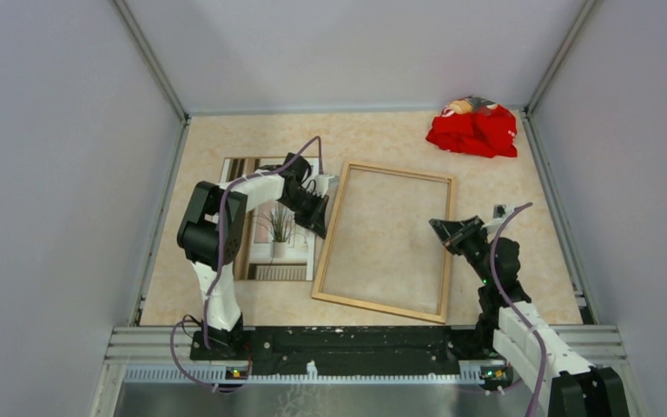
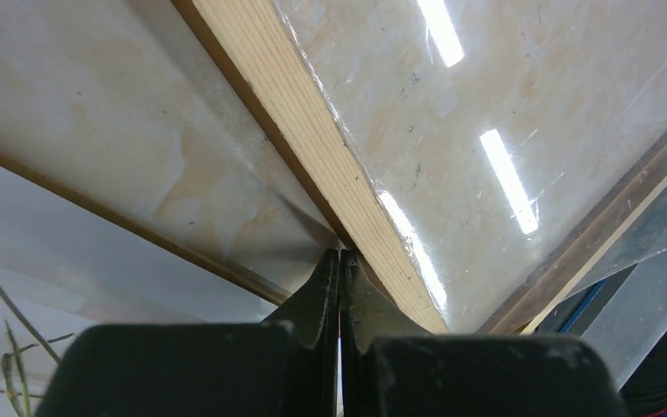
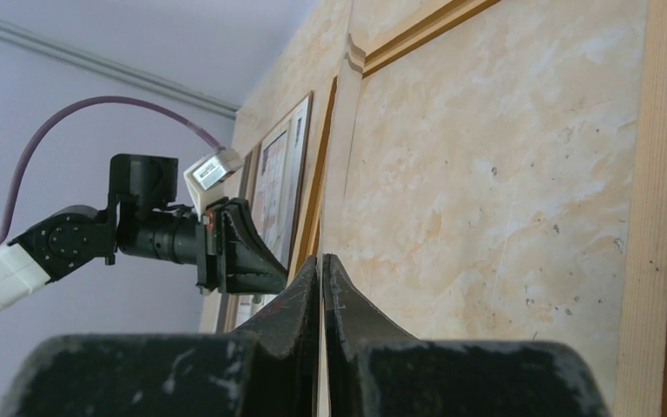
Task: Put the photo into the frame
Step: Place the photo frame item in the photo frame.
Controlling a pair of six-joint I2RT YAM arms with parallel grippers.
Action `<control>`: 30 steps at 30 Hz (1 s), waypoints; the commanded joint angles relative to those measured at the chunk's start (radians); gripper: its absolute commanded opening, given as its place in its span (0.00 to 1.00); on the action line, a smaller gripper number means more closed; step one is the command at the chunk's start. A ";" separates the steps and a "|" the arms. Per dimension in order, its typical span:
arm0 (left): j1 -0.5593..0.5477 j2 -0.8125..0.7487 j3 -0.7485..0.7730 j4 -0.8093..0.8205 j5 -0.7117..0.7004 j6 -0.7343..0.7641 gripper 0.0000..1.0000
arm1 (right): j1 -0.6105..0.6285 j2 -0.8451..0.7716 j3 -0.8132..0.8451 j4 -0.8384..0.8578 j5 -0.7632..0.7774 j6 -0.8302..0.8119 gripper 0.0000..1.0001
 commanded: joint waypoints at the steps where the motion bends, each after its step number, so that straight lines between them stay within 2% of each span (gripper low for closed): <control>1: -0.004 0.029 0.011 0.005 -0.010 0.011 0.00 | 0.010 0.029 -0.003 0.130 0.006 0.009 0.00; 9: -0.004 0.029 0.011 0.003 -0.007 0.012 0.00 | 0.011 0.036 -0.017 0.157 0.004 0.034 0.00; 20: -0.004 0.036 0.012 0.008 -0.004 0.013 0.00 | 0.031 0.021 -0.081 0.238 0.014 0.171 0.00; 30: -0.004 0.035 0.008 0.010 0.001 0.011 0.00 | 0.072 0.051 -0.054 0.212 0.060 0.191 0.00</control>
